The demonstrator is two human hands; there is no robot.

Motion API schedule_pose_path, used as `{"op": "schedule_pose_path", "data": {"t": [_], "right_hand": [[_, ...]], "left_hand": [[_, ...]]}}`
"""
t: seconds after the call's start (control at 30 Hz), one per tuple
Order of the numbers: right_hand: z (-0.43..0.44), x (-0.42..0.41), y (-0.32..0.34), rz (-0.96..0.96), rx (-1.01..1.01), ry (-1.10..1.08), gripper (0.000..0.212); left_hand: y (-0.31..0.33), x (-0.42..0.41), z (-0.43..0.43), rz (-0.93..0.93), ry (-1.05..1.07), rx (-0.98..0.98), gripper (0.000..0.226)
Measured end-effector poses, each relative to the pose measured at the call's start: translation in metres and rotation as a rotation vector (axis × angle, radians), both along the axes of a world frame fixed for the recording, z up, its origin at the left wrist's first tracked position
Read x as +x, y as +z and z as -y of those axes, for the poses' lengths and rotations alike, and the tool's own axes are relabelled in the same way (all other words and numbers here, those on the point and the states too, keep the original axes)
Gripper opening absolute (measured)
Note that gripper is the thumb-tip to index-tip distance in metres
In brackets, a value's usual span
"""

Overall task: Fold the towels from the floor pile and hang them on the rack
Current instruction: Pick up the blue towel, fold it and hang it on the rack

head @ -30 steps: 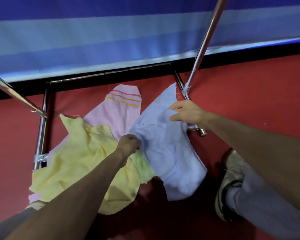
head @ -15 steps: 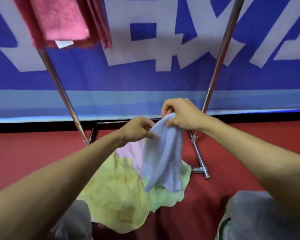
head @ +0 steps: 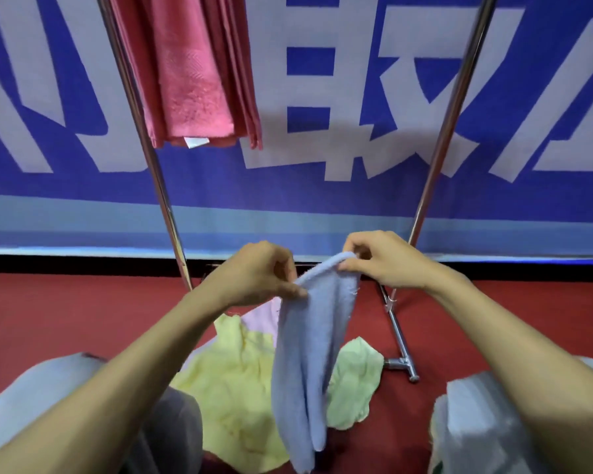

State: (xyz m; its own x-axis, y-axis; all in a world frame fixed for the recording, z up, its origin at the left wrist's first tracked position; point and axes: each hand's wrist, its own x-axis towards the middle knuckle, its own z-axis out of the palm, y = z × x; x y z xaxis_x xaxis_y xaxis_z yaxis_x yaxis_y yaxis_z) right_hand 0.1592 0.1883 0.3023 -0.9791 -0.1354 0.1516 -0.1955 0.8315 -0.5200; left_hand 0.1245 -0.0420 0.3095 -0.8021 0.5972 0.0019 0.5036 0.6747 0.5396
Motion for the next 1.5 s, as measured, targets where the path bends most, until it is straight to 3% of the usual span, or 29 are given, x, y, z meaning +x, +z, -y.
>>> {"op": "schedule_pose_path", "data": {"t": [0.07, 0.2, 0.37, 0.53, 0.6, 0.77, 0.9, 1.0, 1.13, 1.23, 1.33, 1.43, 1.5], "right_hand": [[0.012, -0.003, 0.001, -0.046, -0.041, 0.063, 0.008], [0.033, -0.002, 0.008, -0.069, -0.194, 0.134, 0.014], [0.026, 0.008, 0.010, -0.047, -0.217, 0.097, 0.010], [0.007, 0.012, 0.004, 0.076, 0.080, 0.056, 0.032], [-0.002, 0.011, 0.003, 0.103, 0.086, 0.007, 0.035], [-0.005, 0.006, 0.000, 0.107, -0.245, -0.027, 0.003], [0.012, 0.008, 0.010, -0.016, -0.467, -0.043, 0.005], [0.018, 0.012, 0.015, -0.110, -0.539, -0.026, 0.007], [0.027, 0.013, 0.013, -0.091, -0.436, 0.055, 0.015], [0.026, 0.013, 0.017, -0.067, -0.458, 0.068, 0.011], [0.014, 0.016, 0.021, 0.030, -0.388, 0.095, 0.017], [0.003, 0.017, 0.014, 0.073, 0.083, 0.007, 0.022], [-0.001, 0.016, 0.008, 0.079, 0.156, -0.043, 0.022]], "left_hand": [[-0.005, 0.006, -0.002, 0.114, -0.046, -0.054, 0.023], [-0.015, 0.012, -0.004, 0.416, -0.049, 0.210, 0.031], [-0.010, 0.014, -0.005, 0.383, -0.028, 0.373, 0.025], [-0.002, 0.025, -0.014, 0.420, 0.017, 0.739, 0.016], [-0.001, 0.024, -0.015, 0.442, 0.080, 0.852, 0.021], [0.002, 0.015, -0.010, 0.512, 0.324, 0.986, 0.026], [0.000, 0.016, -0.012, 0.465, 0.427, 0.928, 0.009], [-0.003, 0.021, -0.020, 0.574, 0.311, 0.888, 0.016], [-0.010, 0.026, -0.024, 0.512, 0.042, 0.616, 0.007], [-0.012, 0.024, -0.021, 0.465, 0.000, 0.551, 0.016], [-0.007, 0.024, -0.023, 0.469, 0.096, 0.677, 0.023], [0.000, 0.023, -0.022, 0.555, 0.191, 0.908, 0.027], [0.005, 0.017, -0.016, 0.583, 0.272, 1.028, 0.026]]}}
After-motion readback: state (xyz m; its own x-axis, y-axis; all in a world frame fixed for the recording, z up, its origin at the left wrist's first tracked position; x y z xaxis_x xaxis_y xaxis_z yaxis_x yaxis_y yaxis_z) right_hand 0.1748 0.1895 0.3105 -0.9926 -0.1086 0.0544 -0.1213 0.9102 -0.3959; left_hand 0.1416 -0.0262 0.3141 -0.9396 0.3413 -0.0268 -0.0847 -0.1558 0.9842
